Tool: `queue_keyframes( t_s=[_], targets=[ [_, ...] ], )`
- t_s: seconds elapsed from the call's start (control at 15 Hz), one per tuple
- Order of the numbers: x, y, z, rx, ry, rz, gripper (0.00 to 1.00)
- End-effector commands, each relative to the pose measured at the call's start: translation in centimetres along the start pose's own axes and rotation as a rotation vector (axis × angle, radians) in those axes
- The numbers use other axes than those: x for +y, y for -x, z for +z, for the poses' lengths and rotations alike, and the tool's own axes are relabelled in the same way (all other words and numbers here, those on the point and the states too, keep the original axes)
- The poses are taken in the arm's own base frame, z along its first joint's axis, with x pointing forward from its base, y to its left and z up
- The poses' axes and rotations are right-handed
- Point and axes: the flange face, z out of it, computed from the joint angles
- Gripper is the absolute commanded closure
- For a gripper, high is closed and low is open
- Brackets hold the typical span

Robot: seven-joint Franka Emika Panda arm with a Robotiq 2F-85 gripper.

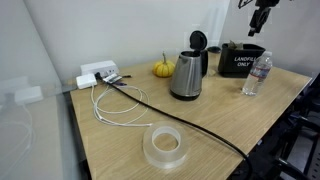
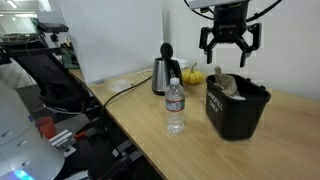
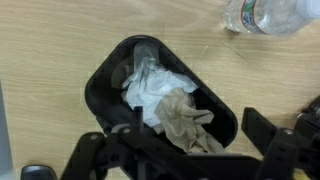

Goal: Put the brown paper in the bin on the table

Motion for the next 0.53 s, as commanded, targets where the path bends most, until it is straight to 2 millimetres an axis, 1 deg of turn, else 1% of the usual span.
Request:
queue_keyframes(
  t_s=[0.0,0.27,0.47],
  targets=[
    [0.0,-0.3,0.0,0.01,-0.006,0.001,0.0],
    [0.3,-1.5,0.8,0.067,-0.047,0.0,0.0],
    [1.3,-2.1,2.8,0.045,-0.066,0.025,0.0]
  ],
)
